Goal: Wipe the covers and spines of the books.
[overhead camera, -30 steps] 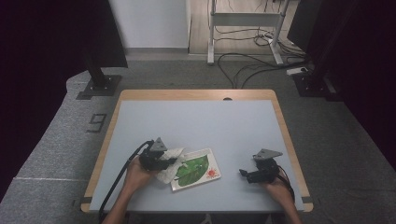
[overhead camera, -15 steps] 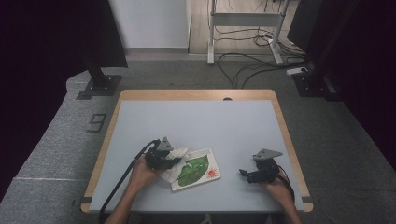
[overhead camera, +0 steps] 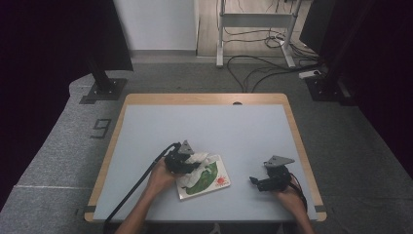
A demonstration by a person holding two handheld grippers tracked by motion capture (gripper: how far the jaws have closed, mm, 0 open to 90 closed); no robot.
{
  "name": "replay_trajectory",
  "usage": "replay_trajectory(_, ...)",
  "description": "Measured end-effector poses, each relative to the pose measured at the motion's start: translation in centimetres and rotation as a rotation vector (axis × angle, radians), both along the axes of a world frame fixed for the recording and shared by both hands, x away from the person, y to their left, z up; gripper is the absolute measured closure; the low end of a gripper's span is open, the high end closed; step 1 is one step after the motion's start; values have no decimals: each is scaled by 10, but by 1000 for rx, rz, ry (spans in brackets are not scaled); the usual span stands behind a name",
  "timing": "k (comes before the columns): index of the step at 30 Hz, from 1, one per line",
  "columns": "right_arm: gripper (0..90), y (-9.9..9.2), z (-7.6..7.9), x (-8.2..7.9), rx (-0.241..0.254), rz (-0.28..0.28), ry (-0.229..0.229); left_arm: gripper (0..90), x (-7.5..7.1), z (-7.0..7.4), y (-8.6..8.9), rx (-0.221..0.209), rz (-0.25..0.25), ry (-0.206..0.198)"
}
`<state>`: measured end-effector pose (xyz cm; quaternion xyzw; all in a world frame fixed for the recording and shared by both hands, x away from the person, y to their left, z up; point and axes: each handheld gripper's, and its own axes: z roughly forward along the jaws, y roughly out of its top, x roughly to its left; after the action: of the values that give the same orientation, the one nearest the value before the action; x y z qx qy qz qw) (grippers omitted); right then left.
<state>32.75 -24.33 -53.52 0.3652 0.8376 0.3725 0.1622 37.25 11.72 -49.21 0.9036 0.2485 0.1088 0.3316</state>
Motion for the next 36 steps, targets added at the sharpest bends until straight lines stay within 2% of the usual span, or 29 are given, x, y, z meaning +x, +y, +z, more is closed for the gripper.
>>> replay_trajectory(23,120,0,0,0,-1,0,0,613,24,-3,-64,0,-74,15)
replay_trajectory(28,121,0,0,0,-1,-1,-2,615,22,-3,-67,6,-81,16)
replay_trajectory(36,126,0,0,-1,-1,1,-4,615,8,-2,-71,19,-118,19)
